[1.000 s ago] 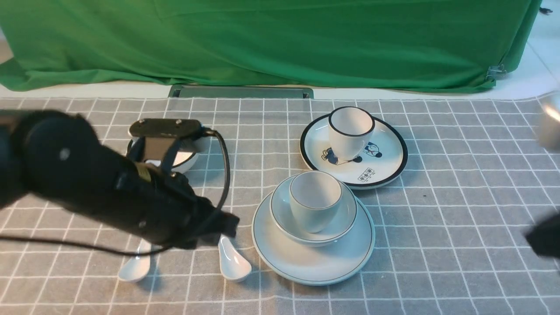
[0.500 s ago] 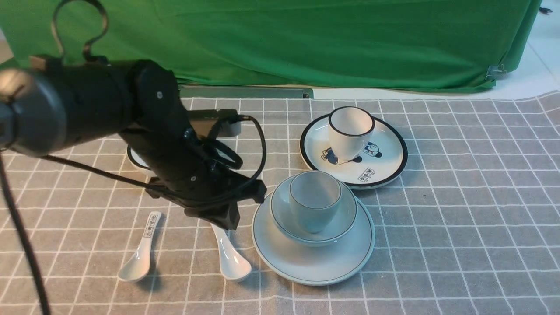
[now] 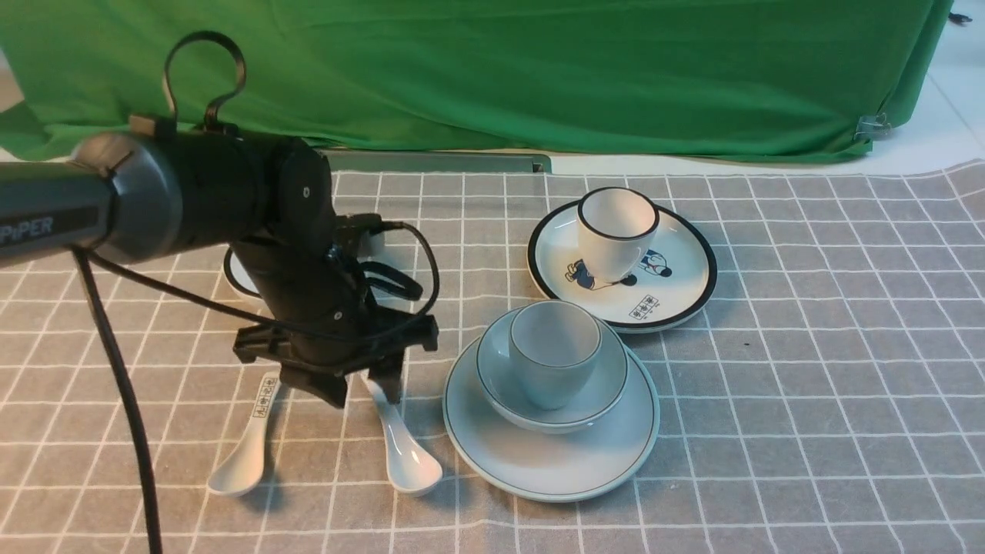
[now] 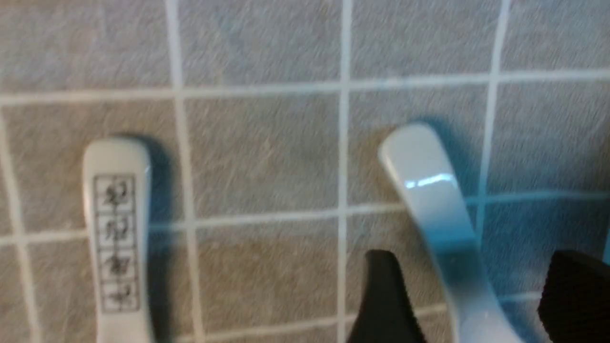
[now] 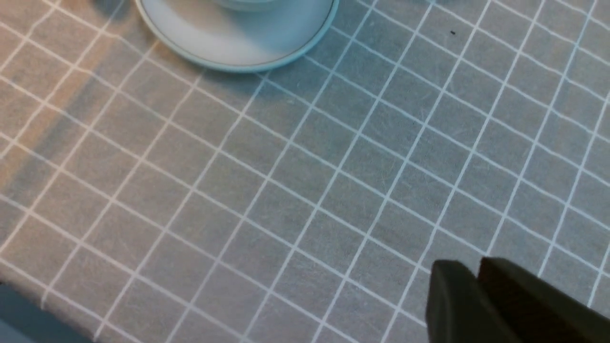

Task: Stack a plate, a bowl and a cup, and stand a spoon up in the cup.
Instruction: Use the left arm to grab a blue soup spoon, then use the left arm to put the blue soup spoon into the blue teacup in the middle

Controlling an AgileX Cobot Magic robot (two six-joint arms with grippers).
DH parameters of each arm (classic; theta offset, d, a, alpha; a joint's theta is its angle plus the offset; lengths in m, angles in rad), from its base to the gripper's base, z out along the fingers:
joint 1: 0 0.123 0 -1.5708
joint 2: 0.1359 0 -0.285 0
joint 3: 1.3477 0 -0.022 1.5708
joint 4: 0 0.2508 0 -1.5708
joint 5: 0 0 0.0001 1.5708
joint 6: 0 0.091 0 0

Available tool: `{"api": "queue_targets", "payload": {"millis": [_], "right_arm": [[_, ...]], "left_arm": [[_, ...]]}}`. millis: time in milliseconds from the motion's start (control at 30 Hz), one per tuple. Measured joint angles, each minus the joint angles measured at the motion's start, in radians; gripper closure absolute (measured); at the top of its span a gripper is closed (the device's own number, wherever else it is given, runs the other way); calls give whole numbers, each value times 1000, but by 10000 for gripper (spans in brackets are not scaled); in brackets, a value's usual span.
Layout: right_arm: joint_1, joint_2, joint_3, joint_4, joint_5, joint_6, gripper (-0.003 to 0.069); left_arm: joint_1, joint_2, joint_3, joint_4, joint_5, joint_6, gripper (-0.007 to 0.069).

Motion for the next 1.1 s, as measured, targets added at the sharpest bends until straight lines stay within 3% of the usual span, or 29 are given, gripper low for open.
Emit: {"api": "queue_targets", "payload": {"millis": [233, 400, 500, 533, 567, 600, 667, 933, 1100], "right_arm": [[0, 0, 0, 0, -2, -5, 543], [0, 0, 0, 0, -2, -9, 538], [0, 0, 0, 0, 0, -13, 536], [0, 0, 0, 0, 1, -17, 536], [0, 0, 0, 0, 1, -17, 536], [0, 0, 0, 0, 3, -20, 536], [0, 0, 0, 0, 4, -23, 536], [0, 0, 0, 0, 4, -28, 534], [0, 0, 0, 0, 4, -28, 533]], "left_arm": [[0, 62, -1, -6, -42, -5, 163], [0, 77, -9, -1, -38, -1, 210], [2, 84, -14, 10, -20, 6, 298], [5, 87, -17, 21, -6, 20, 389], [5, 87, -18, 22, -6, 23, 399], [6, 88, -18, 29, -1, 43, 476], [6, 88, -18, 21, 2, 79, 508], [4, 13, -6, -28, 27, 161, 505], [-5, -146, 2, -27, -43, 208, 505]]}}
